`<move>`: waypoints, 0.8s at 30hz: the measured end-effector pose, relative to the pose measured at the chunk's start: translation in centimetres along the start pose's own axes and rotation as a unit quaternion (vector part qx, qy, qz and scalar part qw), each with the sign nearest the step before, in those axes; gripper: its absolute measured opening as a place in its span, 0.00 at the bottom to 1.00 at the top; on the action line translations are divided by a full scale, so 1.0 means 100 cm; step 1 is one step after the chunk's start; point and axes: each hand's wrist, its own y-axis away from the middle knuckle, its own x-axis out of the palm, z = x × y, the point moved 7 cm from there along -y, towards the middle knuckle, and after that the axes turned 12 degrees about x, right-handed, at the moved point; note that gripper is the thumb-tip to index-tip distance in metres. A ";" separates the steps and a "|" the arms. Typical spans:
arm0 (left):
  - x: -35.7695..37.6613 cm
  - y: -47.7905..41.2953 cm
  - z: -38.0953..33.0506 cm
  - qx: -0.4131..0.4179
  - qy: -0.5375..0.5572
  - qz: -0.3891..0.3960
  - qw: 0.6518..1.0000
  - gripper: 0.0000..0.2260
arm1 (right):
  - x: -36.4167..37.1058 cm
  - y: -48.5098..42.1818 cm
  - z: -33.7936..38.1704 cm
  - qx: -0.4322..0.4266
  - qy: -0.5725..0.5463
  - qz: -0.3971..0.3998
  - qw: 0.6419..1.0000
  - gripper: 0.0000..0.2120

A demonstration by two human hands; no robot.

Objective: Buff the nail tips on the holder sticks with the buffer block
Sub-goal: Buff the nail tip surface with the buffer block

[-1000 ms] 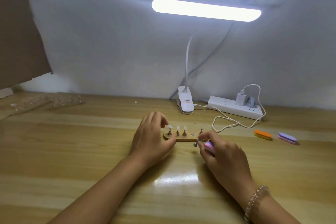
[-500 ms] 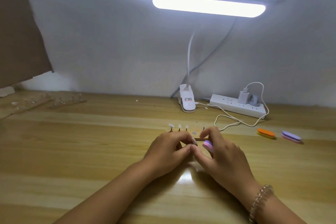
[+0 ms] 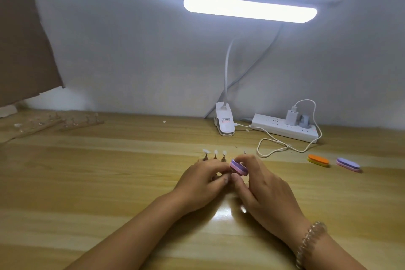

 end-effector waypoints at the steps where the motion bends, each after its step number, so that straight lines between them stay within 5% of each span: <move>1: -0.001 0.000 0.000 0.000 0.013 -0.008 1.000 0.09 | 0.000 0.000 0.001 -0.004 -0.007 0.005 1.000 0.10; 11: -0.007 -0.001 0.002 -0.002 0.085 -0.041 0.996 0.09 | 0.004 -0.001 -0.005 0.002 -0.028 0.025 0.999 0.21; 24: 0.000 -0.002 0.008 -0.035 0.048 0.009 0.998 0.09 | -0.002 -0.011 -0.021 0.091 -0.101 0.002 0.991 0.16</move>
